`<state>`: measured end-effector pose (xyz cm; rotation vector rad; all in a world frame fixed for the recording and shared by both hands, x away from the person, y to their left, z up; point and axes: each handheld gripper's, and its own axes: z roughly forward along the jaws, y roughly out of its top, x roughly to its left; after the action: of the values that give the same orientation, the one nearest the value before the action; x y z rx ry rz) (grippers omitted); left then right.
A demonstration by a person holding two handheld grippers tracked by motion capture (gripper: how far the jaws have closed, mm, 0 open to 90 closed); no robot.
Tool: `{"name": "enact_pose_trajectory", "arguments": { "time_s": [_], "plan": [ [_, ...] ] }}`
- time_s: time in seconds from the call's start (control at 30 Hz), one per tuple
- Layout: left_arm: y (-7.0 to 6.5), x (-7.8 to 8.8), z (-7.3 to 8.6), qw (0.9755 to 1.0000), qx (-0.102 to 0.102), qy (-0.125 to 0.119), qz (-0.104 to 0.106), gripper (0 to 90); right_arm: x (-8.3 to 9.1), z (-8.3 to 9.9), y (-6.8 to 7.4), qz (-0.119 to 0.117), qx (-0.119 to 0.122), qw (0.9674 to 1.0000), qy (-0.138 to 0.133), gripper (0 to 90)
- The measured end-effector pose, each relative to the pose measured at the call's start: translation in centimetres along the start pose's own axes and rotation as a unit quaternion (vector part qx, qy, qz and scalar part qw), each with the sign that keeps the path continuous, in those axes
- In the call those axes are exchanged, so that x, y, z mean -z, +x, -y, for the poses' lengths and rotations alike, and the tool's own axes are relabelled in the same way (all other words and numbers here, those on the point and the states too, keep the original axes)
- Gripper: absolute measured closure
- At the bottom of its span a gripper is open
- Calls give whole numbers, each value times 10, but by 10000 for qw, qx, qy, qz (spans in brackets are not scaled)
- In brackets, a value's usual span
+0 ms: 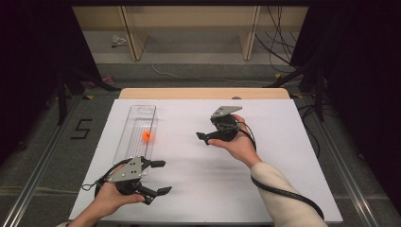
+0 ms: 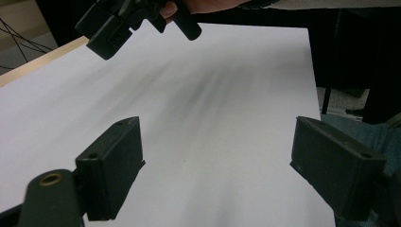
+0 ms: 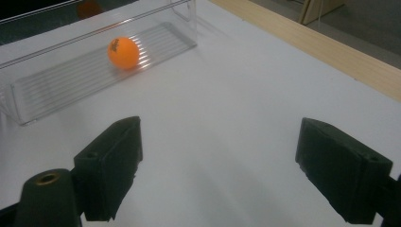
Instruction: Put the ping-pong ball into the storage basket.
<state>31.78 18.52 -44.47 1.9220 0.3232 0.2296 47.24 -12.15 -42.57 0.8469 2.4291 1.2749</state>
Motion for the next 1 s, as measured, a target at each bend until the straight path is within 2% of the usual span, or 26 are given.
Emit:
{"name": "enact_pose_trajectory", "arguments": {
  "time_s": [0.47, 1.0],
  "plan": [
    [0, 0, 0, 10000, 13, 2, -5, 170, 25, 21, -12, 155, -206, 9996, -93, 164],
    [0, 0, 0, 10000, 13, -10, -17, 171, 57, 43, -15, 274, -341, 9988, -202, 164]
  ]
}}
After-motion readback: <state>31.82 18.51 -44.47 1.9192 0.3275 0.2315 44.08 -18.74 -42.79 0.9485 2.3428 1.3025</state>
